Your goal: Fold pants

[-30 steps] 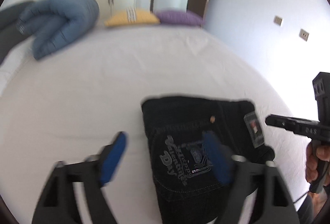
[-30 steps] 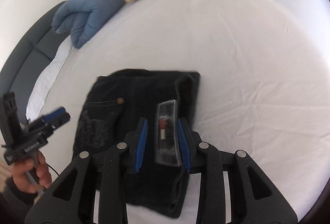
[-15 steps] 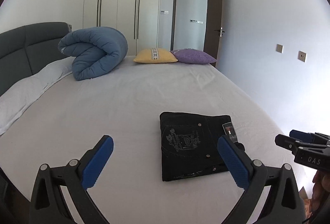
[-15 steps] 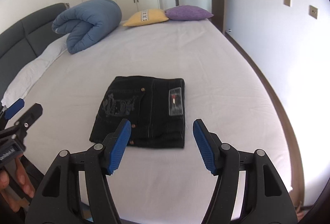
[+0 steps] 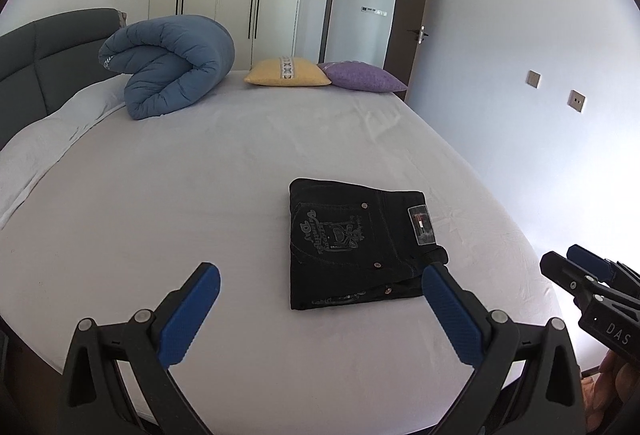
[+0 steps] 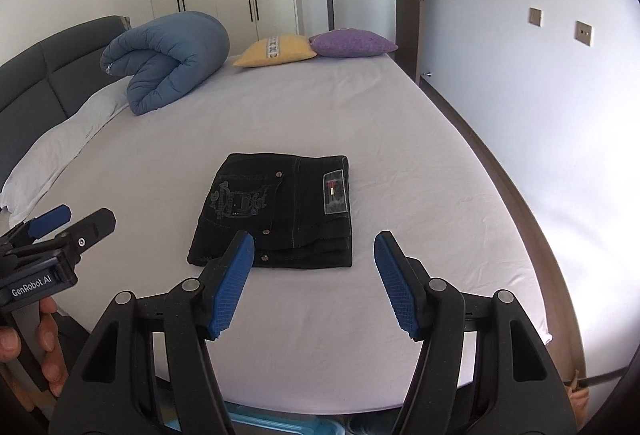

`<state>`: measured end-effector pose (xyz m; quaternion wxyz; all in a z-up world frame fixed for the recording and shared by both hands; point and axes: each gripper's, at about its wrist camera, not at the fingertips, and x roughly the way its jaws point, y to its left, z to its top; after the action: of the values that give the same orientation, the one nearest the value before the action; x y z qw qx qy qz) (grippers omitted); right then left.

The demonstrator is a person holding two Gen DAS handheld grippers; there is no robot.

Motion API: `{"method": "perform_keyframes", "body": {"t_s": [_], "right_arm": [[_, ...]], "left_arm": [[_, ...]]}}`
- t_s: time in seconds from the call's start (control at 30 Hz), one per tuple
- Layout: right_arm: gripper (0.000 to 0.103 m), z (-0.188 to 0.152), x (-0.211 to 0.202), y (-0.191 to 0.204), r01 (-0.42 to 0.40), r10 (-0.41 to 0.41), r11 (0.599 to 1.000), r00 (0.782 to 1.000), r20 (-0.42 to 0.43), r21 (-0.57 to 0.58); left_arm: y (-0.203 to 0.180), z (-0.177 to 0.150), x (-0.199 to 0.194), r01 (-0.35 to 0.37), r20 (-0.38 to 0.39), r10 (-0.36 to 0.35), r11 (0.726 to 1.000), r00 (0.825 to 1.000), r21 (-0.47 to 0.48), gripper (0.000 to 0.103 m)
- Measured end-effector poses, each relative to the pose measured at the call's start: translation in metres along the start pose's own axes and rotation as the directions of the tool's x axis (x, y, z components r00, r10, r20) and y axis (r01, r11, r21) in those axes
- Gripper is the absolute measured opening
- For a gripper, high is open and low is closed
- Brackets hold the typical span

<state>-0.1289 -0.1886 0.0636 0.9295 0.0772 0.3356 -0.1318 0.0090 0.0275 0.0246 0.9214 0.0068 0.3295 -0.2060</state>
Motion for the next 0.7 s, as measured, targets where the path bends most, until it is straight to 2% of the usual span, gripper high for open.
{"method": "perform_keyframes", "body": {"t_s": [0.23,0.37,0.47,0.5,0.53,0.63,0.7], "right_arm": [[0.061,0.006,-0.006,-0.007,0.017,-0.017,1.000,1.000,0.013,0.005],[0.061,0.009,-0.005,-0.012,0.018,-0.018,1.000,1.000,0.014,0.010],[0.061,0.010,-0.006,-0.014,0.019,-0.019,1.000,1.000,0.017,0.006],[0.061,0.010,-0.004,-0.015,0.021,-0.021,1.000,1.000,0.016,0.005],[0.061,0.010,-0.004,-0.016,0.021,-0.021,1.000,1.000,0.016,0.003],[0.061,0.009,-0.003,-0.018,0.026,-0.026,1.000,1.000,0.014,0.006],[0.061,0.009,-0.001,-0.020,0.027,-0.027,1.000,1.000,0.014,0.010]], "left_arm": [[-0.008,0.007,0.004,0.030,-0.004,-0.030,0.999,1.000,0.042,0.103],[-0.008,0.011,0.009,0.101,-0.033,-0.100,0.994,0.994,0.039,0.103],[-0.008,0.012,0.014,0.182,-0.062,-0.181,0.983,0.981,0.007,0.103],[-0.009,0.011,0.015,0.189,-0.068,-0.188,0.982,0.980,0.008,0.103],[-0.011,0.011,0.017,0.180,-0.076,-0.178,0.984,0.981,0.018,0.103],[-0.022,0.012,0.020,0.082,-0.085,-0.075,0.993,0.994,0.084,0.103],[-0.026,0.012,0.014,0.065,-0.037,-0.062,0.993,0.997,0.094,0.103]]}}
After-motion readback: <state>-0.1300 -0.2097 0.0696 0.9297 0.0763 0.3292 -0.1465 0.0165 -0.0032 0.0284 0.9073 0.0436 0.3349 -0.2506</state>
